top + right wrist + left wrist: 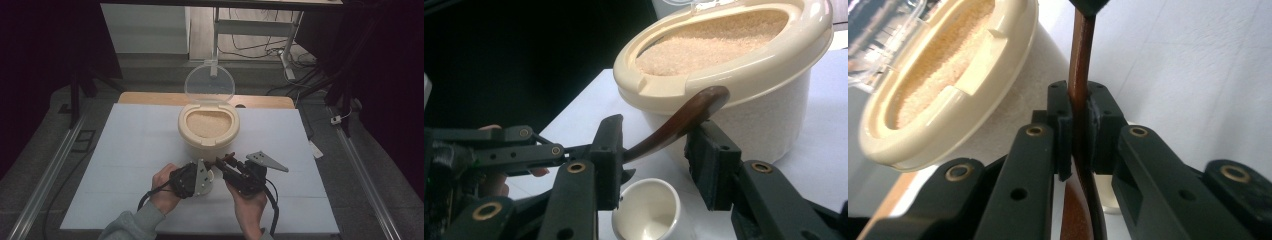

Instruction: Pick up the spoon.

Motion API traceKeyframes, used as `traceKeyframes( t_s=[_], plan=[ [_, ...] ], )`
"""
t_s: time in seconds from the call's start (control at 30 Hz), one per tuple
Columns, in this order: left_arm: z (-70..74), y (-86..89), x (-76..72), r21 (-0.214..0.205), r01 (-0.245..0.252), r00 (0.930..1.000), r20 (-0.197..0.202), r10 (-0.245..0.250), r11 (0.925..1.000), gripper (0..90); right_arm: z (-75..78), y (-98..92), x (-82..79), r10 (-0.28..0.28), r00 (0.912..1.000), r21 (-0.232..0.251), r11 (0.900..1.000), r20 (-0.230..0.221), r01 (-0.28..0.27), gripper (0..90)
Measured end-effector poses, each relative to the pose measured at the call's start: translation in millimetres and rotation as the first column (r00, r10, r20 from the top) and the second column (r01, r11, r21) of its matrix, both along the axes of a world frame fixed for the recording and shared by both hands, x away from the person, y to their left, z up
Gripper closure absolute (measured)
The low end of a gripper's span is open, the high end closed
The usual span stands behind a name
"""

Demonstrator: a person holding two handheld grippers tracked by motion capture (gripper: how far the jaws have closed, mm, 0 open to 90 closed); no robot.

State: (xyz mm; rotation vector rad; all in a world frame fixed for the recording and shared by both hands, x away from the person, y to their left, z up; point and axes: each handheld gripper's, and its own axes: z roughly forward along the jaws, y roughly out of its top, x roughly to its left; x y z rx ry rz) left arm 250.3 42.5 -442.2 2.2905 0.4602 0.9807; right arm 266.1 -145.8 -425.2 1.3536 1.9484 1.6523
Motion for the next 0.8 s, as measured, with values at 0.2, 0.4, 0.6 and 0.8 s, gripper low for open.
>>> traceKeyframes(
  t_s=[0.2, 0.4, 0.6, 0.8],
  plan=[
    [-4.0, -5.8, -2.0, 0.041, -0.019, 0.9984, 0.054, 0.017, 0.999, 80.4, -0.6, 0.1, 2.1, -0.017, 0.9997, 0.033, 0.9993, 0.015, 0.017, 64.7],
    [-2.8, -9.2, -5.5, 0.043, -0.015, 0.9967, 0.08, 0.012, 0.999, 78.1, 0.9, -2.9, 3.6, -0.003, 0.9997, 0.083, 0.9966, 0.025, 0.001, 70.4],
    [3.6, -6.7, -5.5, 0.032, -0.014, 0.9953, 0.097, 0.011, 0.9994, 76.4, 5.0, -5.2, 3.0, 0.045, 0.9985, 0.141, 0.9888, 0.033, -0.049, 82.1],
    [15.1, -0.9, -6.5, -0.017, 0.01, 0.9962, 0.086, -0.009, 0.9998, 76.5, 11.1, -6.9, 0.8, 0.072, 0.9939, 0.176, 0.9806, 0.083, -0.086, 83.5]
  ],
)
